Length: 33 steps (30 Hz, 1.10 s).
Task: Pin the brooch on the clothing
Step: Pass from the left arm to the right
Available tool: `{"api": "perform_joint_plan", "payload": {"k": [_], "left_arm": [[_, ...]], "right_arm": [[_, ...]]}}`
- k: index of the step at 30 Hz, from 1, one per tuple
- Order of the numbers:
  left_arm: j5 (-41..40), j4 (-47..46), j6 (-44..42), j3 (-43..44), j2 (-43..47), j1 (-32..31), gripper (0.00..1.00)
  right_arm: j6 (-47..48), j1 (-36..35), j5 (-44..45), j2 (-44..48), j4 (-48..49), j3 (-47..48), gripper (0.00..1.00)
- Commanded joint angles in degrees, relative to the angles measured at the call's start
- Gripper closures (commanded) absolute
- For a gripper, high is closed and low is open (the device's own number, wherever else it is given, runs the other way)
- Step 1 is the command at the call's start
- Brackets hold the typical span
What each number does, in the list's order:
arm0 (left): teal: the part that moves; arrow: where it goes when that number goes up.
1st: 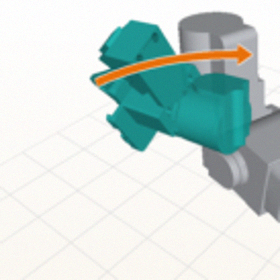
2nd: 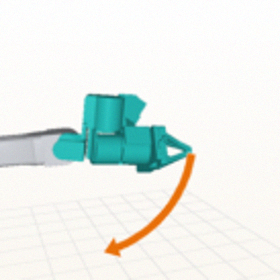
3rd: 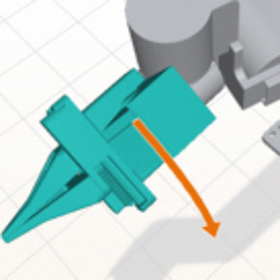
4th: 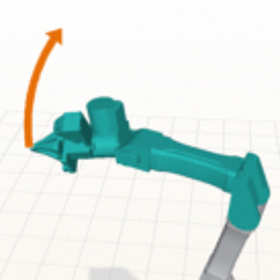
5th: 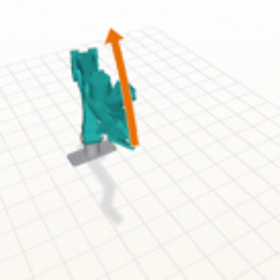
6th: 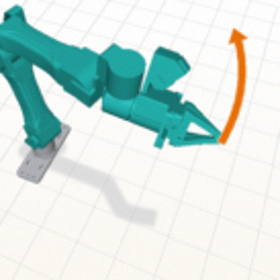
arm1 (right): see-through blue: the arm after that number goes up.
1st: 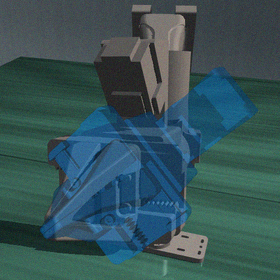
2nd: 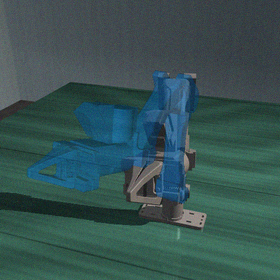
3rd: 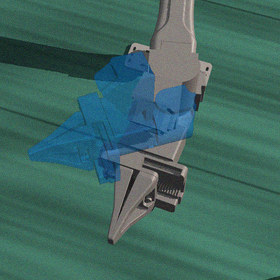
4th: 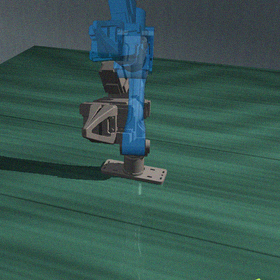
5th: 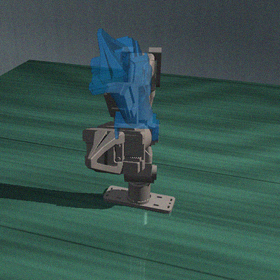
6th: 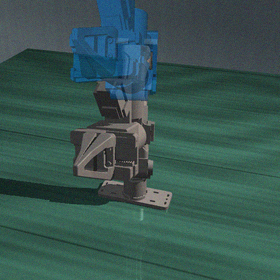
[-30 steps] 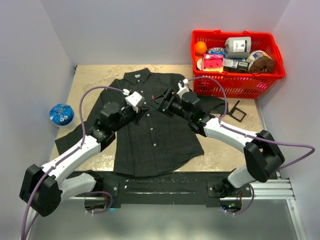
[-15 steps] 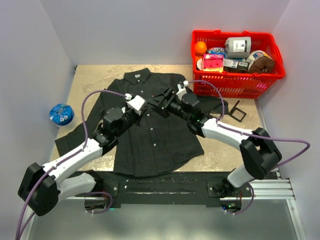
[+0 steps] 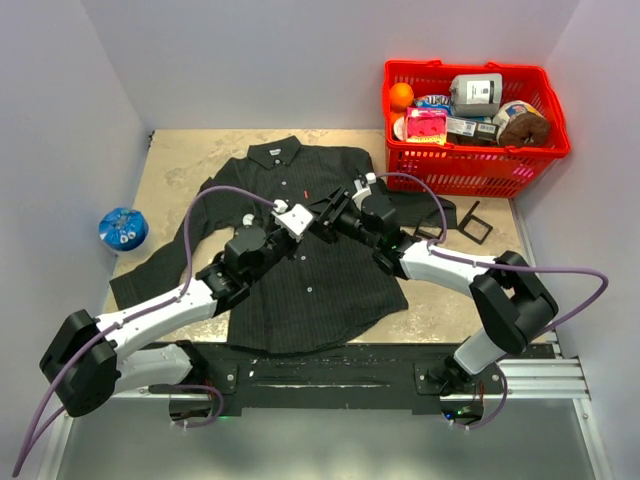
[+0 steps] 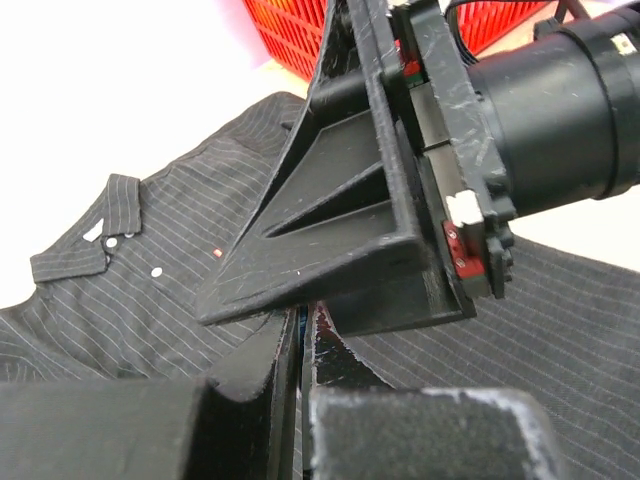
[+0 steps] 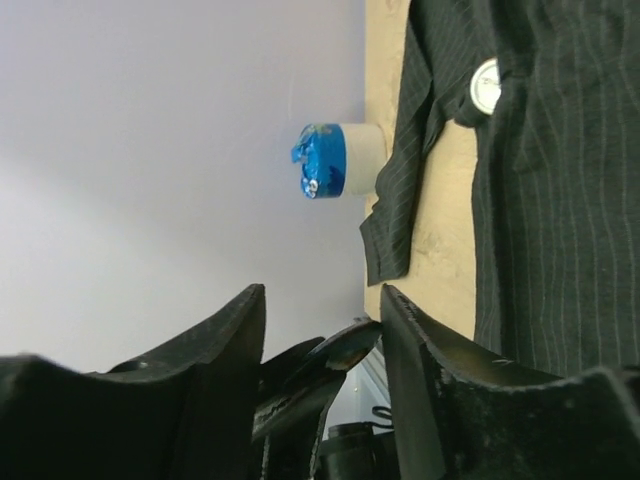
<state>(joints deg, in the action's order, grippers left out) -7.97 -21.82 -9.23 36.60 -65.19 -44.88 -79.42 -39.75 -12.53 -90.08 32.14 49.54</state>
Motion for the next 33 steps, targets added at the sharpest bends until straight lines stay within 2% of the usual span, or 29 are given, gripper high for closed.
{"api": "perform_joint_plan", "payload": {"k": [1,5,6,11,12,14,15,20,21,23,25,27,28,31,33], "left_arm": [[-1.9,-1.3,-2.5,0.3,-1.6,-1.2,0.97],[-1.1,-0.7,-2.8,0.2,-2.3,-1.8,0.85],[-0.7,-0.6,-2.8,0.2,-2.3,-1.8,0.79],[0.2,-0.4,-1.8,0.5,-2.4,-1.8,0.66],[0.3,-0.4,-1.3,0.7,-2.4,-1.8,0.59],[0.1,0.5,0.1,1.2,-2.2,-1.8,0.54],[0.1,0.7,0.4,1.8,-2.0,-1.8,0.47],[0.9,3.6,4.0,3.6,2.2,-1.5,0.24],[1.5,4.3,4.5,3.9,2.9,-1.3,0.22],[3.6,6.5,6.1,5.1,4.9,-0.1,0.15],[6.4,8.7,8.0,5.8,6.5,2.7,0.11],[12.3,9.6,13.5,6.5,7.2,6.3,0.1],[14.6,10.0,15.6,6.5,7.7,10.6,0.1],[22.7,8.7,21.8,5.6,7.7,16.5,0.1],[29.1,8.2,24.3,5.6,6.8,18.2,0.1]], "right_arm": [[-0.6,-0.8,-1.1,0.2,4.0,0.3,0.55],[-0.4,-0.8,-1.2,-0.4,4.0,0.1,0.63],[-0.4,-0.8,-1.2,-0.5,4.1,0.0,0.65],[0.8,-0.7,-0.7,-0.7,3.9,-0.4,0.75],[0.9,-0.7,-0.6,-0.7,3.7,-0.4,0.77],[2.0,-0.7,-0.1,-0.6,3.3,-0.6,0.81],[2.3,-0.7,0.1,-0.7,2.9,-0.6,0.83],[6.1,-0.4,1.7,-0.4,2.8,-1.4,0.95],[7.1,-0.4,2.0,-0.3,2.6,-1.4,0.99],[9.8,-0.1,2.6,0.4,2.0,-1.5,1.0],[12.9,0.1,3.4,1.6,1.9,-1.7,1.0],[15.2,0.4,3.5,2.4,1.7,-1.7,1.0],[17.2,0.6,3.3,3.0,2.1,-1.8,1.0],[20.5,1.2,1.9,4.0,3.7,-2.3,1.0],[22.1,1.5,0.6,4.6,5.4,-2.4,1.0]]}}
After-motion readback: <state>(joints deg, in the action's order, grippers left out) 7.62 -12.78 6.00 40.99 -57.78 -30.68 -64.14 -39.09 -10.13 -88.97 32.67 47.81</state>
